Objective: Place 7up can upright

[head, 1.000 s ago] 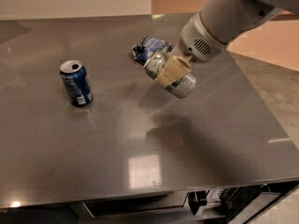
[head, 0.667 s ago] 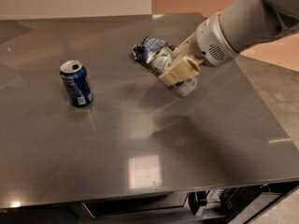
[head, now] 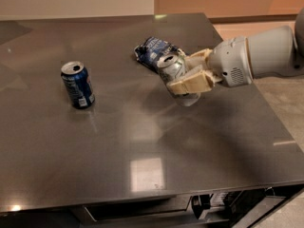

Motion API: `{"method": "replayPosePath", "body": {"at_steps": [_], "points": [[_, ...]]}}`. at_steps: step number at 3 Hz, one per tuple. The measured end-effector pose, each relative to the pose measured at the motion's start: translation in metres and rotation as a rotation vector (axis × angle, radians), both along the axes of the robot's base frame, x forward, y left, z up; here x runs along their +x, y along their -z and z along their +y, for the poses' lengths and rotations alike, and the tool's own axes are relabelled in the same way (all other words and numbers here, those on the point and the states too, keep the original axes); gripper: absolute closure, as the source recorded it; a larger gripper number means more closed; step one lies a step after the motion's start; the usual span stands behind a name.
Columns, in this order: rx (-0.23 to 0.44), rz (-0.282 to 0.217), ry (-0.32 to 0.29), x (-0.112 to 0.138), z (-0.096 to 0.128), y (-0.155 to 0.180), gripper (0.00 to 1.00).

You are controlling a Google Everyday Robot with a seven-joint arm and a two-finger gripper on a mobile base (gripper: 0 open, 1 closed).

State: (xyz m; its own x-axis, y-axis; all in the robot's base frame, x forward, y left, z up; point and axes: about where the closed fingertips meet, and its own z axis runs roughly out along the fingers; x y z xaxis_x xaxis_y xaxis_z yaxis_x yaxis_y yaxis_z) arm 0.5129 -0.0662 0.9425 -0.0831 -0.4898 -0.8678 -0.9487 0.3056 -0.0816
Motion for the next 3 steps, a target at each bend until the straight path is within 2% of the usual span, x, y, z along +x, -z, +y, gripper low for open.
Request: {"method": "replayPosePath", "body": {"at_steps": [1, 2, 3], "points": [[0.121, -0.026, -0.017, -0.007, -0.008, 0.010, 1.00], [0.190, -0.044, -0.032, -0.010, -0.012, 0.015, 1.00], [0.276, -0.043, -0.057, -0.011, -0.012, 0.025, 1.00]]}}
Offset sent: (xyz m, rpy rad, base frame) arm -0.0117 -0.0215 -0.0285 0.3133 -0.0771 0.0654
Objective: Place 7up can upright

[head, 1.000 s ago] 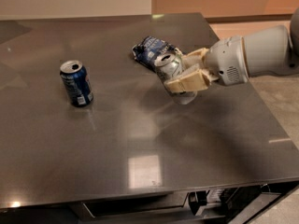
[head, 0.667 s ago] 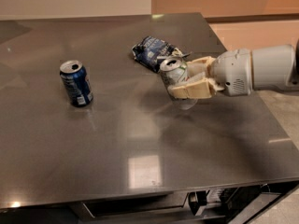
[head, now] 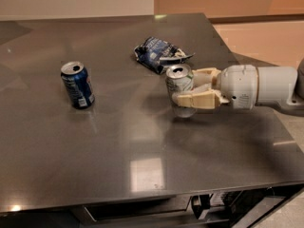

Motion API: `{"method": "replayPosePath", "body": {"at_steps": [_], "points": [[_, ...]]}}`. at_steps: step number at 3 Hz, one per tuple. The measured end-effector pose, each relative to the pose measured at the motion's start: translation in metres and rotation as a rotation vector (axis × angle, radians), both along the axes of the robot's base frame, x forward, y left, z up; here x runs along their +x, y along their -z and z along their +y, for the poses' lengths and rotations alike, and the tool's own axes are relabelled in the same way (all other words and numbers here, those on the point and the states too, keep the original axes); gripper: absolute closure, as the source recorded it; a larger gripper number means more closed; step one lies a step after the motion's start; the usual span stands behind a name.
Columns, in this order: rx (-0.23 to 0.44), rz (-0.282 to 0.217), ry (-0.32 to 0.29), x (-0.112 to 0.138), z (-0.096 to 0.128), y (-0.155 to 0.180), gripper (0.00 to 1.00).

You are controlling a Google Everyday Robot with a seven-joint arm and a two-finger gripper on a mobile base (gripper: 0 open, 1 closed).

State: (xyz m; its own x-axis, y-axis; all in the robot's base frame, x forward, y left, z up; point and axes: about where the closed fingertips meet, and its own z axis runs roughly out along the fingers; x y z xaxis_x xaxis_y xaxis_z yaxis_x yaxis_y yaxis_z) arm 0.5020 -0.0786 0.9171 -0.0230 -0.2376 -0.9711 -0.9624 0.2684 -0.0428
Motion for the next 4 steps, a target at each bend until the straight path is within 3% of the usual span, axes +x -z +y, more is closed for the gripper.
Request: {"method": "replayPosePath", "body": {"at_steps": [2, 3, 4], "points": [[0.109, 0.002, -0.037, 0.001, 0.000, 0.018, 1.00], [0.127, 0.000, -0.037, 0.001, 0.001, 0.025, 0.84], [0.148, -0.017, -0.059, 0.000, 0.002, 0.027, 0.61]]}}
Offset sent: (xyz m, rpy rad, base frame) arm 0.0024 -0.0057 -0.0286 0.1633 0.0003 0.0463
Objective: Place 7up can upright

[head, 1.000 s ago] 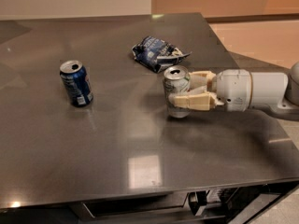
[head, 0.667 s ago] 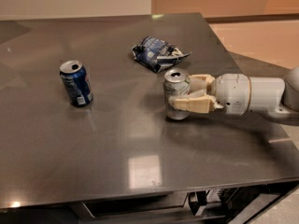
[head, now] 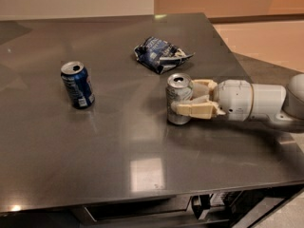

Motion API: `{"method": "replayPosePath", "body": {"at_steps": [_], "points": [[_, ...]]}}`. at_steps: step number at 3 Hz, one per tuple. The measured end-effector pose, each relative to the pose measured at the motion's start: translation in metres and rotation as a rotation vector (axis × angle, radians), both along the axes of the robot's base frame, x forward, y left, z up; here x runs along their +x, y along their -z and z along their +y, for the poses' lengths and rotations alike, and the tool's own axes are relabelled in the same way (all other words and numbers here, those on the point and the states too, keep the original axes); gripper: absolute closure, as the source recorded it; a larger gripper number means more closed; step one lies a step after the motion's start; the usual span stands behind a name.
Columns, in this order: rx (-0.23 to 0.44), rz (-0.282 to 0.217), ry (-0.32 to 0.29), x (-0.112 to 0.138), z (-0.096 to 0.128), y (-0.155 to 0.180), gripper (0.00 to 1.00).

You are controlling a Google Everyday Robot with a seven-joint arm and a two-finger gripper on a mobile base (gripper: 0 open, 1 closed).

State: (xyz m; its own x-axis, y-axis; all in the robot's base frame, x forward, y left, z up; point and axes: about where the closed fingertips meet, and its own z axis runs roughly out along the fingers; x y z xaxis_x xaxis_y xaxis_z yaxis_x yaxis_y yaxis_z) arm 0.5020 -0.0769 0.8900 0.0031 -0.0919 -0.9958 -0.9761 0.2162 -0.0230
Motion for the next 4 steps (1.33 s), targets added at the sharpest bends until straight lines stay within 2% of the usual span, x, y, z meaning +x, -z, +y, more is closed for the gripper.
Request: {"method": "replayPosePath", "body": {"at_steps": [2, 3, 4], "points": [[0.044, -0.032, -0.054, -0.0032, 0.0062, -0.0005, 0.13], [0.044, -0.033, -0.058, -0.0036, 0.0084, -0.0010, 0.00], [0.044, -0.033, -0.058, -0.0036, 0.0085, -0.0010, 0.00]]}}
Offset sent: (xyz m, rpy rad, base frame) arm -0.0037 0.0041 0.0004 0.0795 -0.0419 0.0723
